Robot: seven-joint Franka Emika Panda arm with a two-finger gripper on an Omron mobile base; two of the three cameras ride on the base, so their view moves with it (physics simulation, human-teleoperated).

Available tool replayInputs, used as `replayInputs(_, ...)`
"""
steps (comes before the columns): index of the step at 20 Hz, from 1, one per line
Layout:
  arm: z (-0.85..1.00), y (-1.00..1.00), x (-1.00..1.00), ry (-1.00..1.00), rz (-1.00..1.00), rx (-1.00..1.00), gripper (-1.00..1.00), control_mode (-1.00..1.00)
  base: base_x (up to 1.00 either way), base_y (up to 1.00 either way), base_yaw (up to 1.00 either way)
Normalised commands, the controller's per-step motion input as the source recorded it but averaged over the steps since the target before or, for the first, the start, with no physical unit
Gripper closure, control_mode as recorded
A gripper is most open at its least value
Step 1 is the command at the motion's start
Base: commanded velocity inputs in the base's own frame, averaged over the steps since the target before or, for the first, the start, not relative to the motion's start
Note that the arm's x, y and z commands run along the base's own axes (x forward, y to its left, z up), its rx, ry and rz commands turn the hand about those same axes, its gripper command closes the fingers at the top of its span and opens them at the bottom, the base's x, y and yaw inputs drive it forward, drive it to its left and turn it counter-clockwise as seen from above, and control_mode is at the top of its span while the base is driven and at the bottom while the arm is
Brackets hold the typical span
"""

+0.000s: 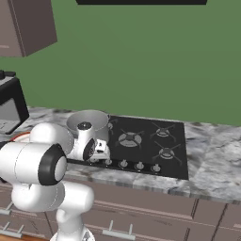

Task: Retrieve the frozen meat and place it in the pot on a burner. Then turn the burner on.

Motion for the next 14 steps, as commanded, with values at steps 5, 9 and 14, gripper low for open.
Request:
replayInputs(5,-0.03,0.0,0.0,0.0,0.22,0.0,1.0,-1.0,0.0,0.0,0.0)
replayInputs(9,-0.08,0.0,0.0,0.0,0.26,0.0,1.0,-1.0,0.0,0.0,0.0)
replayInputs(14,-0.13,0.0,0.0,0.01,0.27,0.0,1.0,-1.0,0.0,0.0,0.0)
